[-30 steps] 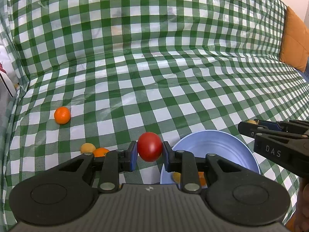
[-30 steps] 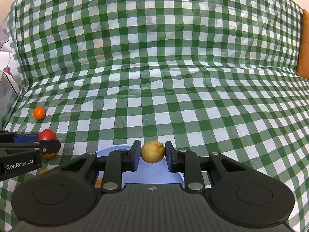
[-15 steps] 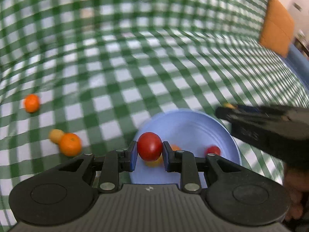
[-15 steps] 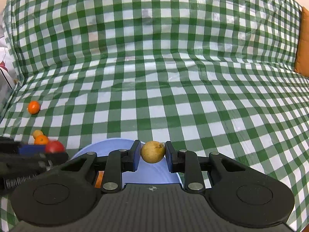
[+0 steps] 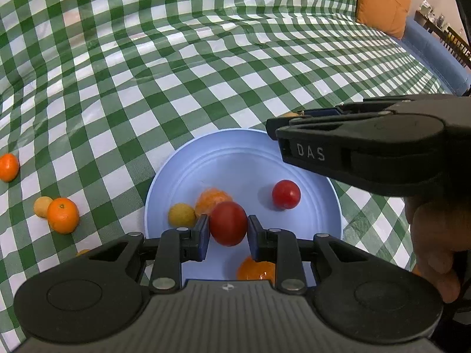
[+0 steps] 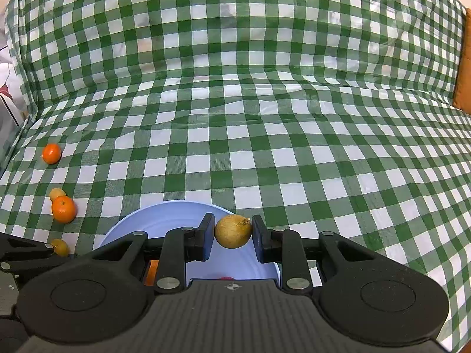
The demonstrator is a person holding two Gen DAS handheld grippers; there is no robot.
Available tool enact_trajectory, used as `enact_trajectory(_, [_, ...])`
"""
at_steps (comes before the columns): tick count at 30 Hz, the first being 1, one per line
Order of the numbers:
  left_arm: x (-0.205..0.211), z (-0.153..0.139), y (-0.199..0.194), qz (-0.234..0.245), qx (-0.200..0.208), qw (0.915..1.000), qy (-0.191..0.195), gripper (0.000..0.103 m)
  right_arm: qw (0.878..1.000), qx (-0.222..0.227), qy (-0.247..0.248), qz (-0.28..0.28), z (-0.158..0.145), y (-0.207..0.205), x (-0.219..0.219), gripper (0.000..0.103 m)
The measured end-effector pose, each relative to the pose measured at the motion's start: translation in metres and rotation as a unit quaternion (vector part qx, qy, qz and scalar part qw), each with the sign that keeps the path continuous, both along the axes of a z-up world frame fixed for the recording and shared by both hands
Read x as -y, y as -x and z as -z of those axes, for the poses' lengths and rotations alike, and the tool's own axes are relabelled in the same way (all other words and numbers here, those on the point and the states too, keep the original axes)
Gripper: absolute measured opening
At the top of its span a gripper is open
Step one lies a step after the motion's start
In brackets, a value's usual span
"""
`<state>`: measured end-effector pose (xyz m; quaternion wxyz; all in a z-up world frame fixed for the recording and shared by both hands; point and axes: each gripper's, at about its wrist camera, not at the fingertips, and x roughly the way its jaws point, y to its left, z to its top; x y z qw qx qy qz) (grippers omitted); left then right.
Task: Organize fruits
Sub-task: 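Open the left tool to drop the tomato while the right tool drops the yellow fruit onto the plate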
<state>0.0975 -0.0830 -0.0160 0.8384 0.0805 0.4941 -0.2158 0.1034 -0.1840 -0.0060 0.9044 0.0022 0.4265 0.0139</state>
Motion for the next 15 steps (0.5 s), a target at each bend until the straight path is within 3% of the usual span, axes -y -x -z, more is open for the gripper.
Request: enact_trajectory(15, [-0.012, -0.008, -0.003, -0.023, 0.014, 0.9996, 0.007, 0.032, 1.000, -0.001, -0.002, 0.002, 0.001, -0.002, 0.001, 0.033])
